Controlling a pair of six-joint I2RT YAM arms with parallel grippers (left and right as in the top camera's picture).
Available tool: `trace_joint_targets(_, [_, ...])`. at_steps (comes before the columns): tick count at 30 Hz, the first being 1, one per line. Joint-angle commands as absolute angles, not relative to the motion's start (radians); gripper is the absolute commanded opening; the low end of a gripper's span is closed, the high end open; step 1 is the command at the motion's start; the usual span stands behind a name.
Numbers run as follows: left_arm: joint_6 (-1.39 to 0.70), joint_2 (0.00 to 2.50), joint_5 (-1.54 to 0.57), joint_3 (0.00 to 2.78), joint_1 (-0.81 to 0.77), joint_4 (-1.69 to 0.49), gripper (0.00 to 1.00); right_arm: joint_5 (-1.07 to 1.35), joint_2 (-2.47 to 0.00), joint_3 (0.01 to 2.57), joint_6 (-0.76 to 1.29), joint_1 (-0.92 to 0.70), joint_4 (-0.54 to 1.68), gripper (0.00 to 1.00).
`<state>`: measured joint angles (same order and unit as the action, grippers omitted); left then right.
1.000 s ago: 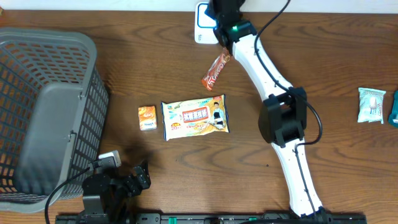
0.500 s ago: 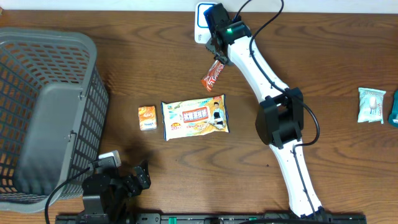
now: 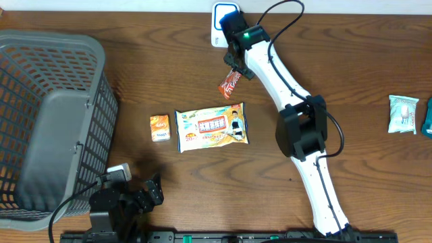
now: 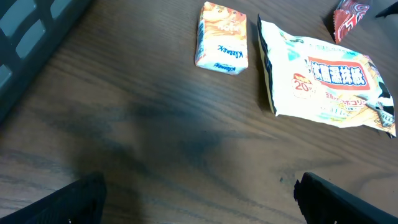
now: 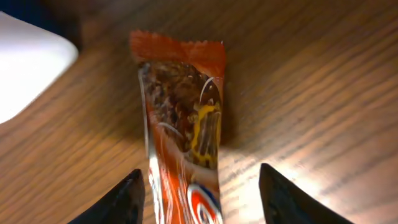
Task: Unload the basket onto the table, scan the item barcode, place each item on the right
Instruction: 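Hold the TOP bar up against the white scanner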
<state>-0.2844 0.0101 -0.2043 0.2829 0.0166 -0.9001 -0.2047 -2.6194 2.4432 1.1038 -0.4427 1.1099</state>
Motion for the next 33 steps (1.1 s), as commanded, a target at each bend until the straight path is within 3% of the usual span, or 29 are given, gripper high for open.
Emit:
trace_joint_targets(1, [-0.279,0.005,-0.205,0.278,0.018,-0.934,0.98,-0.183,-2.722,2.441,1.120,-0.458,1.086,0.51])
trace_joint_targets(2, [-0.279,0.005,-0.205,0.278,0.018,-0.934,0.98,-0.168,-2.737,2.441,1.119,-0.459,1.077,0.47])
trace_joint_targets(3, [-0.279,0.005,-0.205,0.278,0.018,-0.934,0.98,-0.154,-2.753,2.441,1.110,-0.459,1.069,0.33])
trace_joint_targets(4, [-0.279,0.005,-0.205,0.278,0.018,-0.934,0.98,-0.142,-2.764,2.441,1.094,-0.459,1.061,0.10])
trace_joint_targets(5, [-0.279,0.005,-0.205,0.278,0.018,-0.934,0.98,-0.138,-2.768,2.441,1.087,-0.459,1.059,0.01])
trace_joint_targets(15, [-0.279,0.005,-0.205,0.278,0.018,-0.934,0.98,-0.206,-2.635,2.508,1.065,-0.411,0.947,0.01])
trace_joint_targets(24, [-0.279,0.005,-0.205,0.278,0.018,-0.934,0.98,-0.237,-2.588,2.512,1.059,-0.391,0.694,0.01])
trace_joint_targets(33, [-0.279,0.005,-0.205,0.278,0.018,-0.934,0.98,-0.429,-2.594,2.511,1.010,-0.403,0.426,0.01])
